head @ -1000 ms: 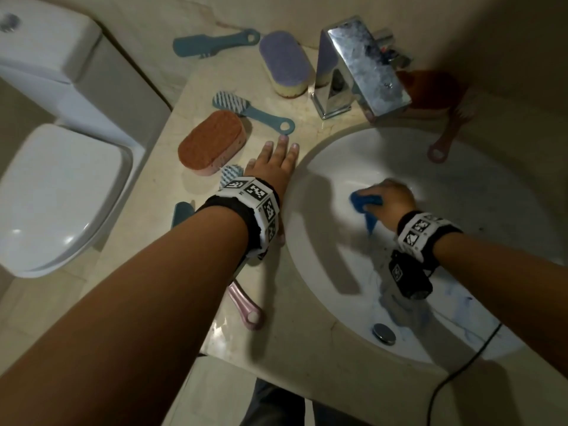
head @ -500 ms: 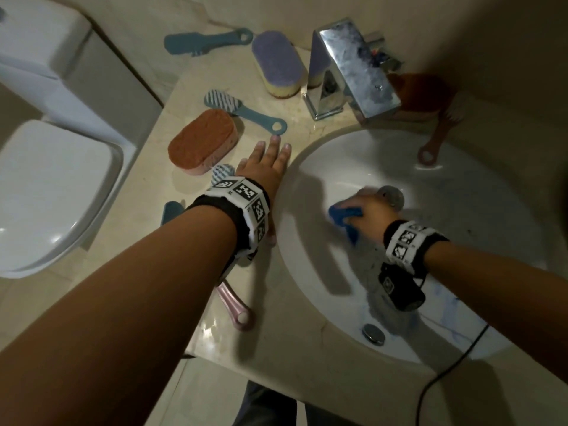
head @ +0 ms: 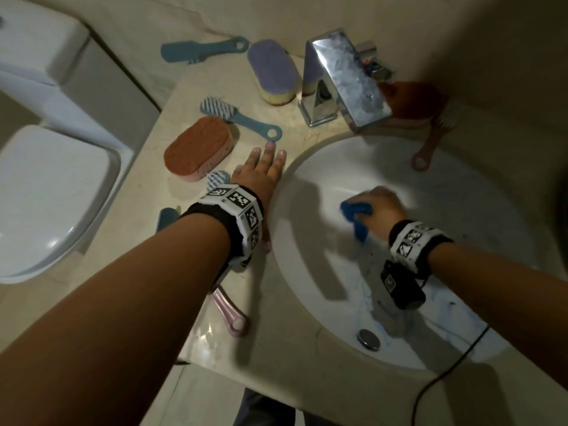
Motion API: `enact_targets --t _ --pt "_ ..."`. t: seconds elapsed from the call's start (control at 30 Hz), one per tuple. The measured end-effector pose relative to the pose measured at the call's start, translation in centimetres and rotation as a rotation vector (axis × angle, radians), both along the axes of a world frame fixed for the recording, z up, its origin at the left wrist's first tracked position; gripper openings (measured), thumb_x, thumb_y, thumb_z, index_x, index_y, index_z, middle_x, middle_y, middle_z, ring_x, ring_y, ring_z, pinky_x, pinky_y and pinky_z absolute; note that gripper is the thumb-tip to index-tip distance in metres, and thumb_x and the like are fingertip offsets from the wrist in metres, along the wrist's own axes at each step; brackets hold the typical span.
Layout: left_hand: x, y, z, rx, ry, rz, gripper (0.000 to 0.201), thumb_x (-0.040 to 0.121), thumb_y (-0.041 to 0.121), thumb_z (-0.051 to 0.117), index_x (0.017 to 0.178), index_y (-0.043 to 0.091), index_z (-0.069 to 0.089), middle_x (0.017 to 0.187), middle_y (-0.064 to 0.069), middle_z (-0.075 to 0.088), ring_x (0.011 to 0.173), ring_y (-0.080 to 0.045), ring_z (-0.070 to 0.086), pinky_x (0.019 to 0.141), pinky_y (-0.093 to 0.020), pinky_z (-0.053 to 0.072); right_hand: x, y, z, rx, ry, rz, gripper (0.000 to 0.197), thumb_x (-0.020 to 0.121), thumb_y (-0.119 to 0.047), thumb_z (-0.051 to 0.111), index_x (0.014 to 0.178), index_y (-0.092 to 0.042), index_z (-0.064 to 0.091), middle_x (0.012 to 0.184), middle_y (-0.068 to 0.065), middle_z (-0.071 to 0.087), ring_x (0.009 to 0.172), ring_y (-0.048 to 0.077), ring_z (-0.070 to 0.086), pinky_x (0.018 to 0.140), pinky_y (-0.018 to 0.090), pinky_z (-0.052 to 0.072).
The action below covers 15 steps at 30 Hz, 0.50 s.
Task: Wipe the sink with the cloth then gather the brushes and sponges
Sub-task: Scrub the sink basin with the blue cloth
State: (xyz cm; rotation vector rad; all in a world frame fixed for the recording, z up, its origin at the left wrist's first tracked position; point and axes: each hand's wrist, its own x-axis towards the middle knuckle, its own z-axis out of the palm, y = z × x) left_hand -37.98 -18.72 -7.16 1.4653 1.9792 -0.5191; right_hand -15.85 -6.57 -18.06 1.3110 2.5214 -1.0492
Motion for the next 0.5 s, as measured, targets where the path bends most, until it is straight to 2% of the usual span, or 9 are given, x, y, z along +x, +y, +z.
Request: enact_targets --t 0.07,0.13,0.2,0.23,0.27,0.33,0.4,0.43,0.5 --pt "0.0 0.0 -0.1 0.0 0.004 -0.005 0.162 0.038 0.036 0.094 0.145 0.014 -0.025 0.153 -0.008 -0.031 0.144 -0.031 -0.018 0.12 -0.048 0.008 0.0 -2.9 -0.4 -0.118 -0.015 0.211 0.021 0.082 -0.002 0.064 0.101 -0.005 0.071 0.106 0.012 0.064 0.103 0.025 0.057 0.089 0.029 0.042" --pt "-0.2 0.0 -0.4 0.013 0.008 -0.007 0.163 0.036 0.037 0.094 0.146 0.014 -0.025 0.153 -0.008 -0.031 0.144 -0.031 -0.018 0.119 -0.049 0.008 0.1 -4.0 -1.8 -0.127 -0.043 0.313 0.02 0.079 -0.003 0.066 0.098 -0.004 0.073 0.101 0.019 0.064 0.099 0.031 0.057 0.083 0.024 0.038" --pt "-0.4 0.0 -0.7 0.023 0.012 -0.021 0.165 0.034 0.039 0.094 0.146 0.013 -0.024 0.153 -0.01 -0.03 0.144 -0.032 -0.017 0.119 -0.049 0.01 0.2 -2.3 -3.0 -0.1 0.005 0.144 0.017 0.079 0.008 0.059 0.091 0.008 0.07 0.097 0.03 0.064 0.098 0.039 0.06 0.076 0.023 0.036" --pt "-0.4 -0.1 -0.8 0.023 0.016 -0.03 0.166 0.033 0.041 0.094 0.146 0.013 -0.024 0.153 -0.01 -0.029 0.144 -0.032 -0.018 0.119 -0.049 0.01 0.4 -0.8 -3.6 -0.076 0.018 0.028 0.02 0.079 0.012 0.055 0.092 0.011 0.069 0.099 0.032 0.064 0.099 0.042 0.06 0.076 0.023 0.036" --pt "-0.3 -0.1 -0.8 0.024 0.019 -0.033 0.166 0.033 0.041 0.094 0.146 0.013 -0.023 0.154 -0.01 -0.029 0.144 -0.032 -0.018 0.119 -0.049 0.01 0.7 0.7 -3.9 -0.037 0.012 -0.069 0.023 0.078 0.011 0.054 0.095 0.008 0.07 0.103 0.029 0.065 0.102 0.04 0.059 0.079 0.023 0.036" --pt "-0.1 -0.1 -0.4 0.016 0.016 -0.012 0.163 0.036 0.038 0.094 0.146 0.014 -0.023 0.154 -0.009 -0.029 0.145 -0.031 -0.018 0.12 -0.049 0.009 1.2 2.8 -4.0 -0.005 -0.128 -0.132 0.023 0.081 0.002 0.057 0.1 0.003 0.069 0.111 0.022 0.065 0.105 0.034 0.058 0.077 0.021 0.035" --pt "0.1 -0.1 0.1 0.019 0.008 0.003 0.16 0.039 0.035 0.094 0.146 0.014 -0.023 0.154 -0.008 -0.028 0.145 -0.031 -0.017 0.12 -0.048 0.008 1.0 3.2 -3.7 -0.017 -0.15 -0.146 0.02 0.082 0.002 0.056 0.098 0.009 0.065 0.111 0.024 0.065 0.106 0.035 0.06 0.071 0.022 0.036" --pt "0.2 -0.1 0.3 0.017 0.009 0.007 0.159 0.04 0.034 0.094 0.146 0.014 -0.023 0.154 -0.008 -0.028 0.145 -0.031 -0.017 0.12 -0.048 0.008 0.6 2.7 -3.3 -0.003 -0.125 -0.169 0.023 0.083 0.002 0.056 0.102 0.008 0.065 0.114 0.024 0.064 0.108 0.034 0.059 0.077 0.023 0.039" --pt "0.2 0.0 0.5 0.014 0.0 0.012 0.158 0.042 0.032 0.094 0.146 0.014 -0.023 0.154 -0.009 -0.028 0.145 -0.031 -0.017 0.12 -0.047 0.008 -0.5 1.2 -2.4 0.041 -0.06 -0.179 0.031 0.086 -0.006 0.058 0.116 -0.004 0.065 0.124 0.014 0.062 0.115 0.03 0.056 0.093 0.022 0.038"
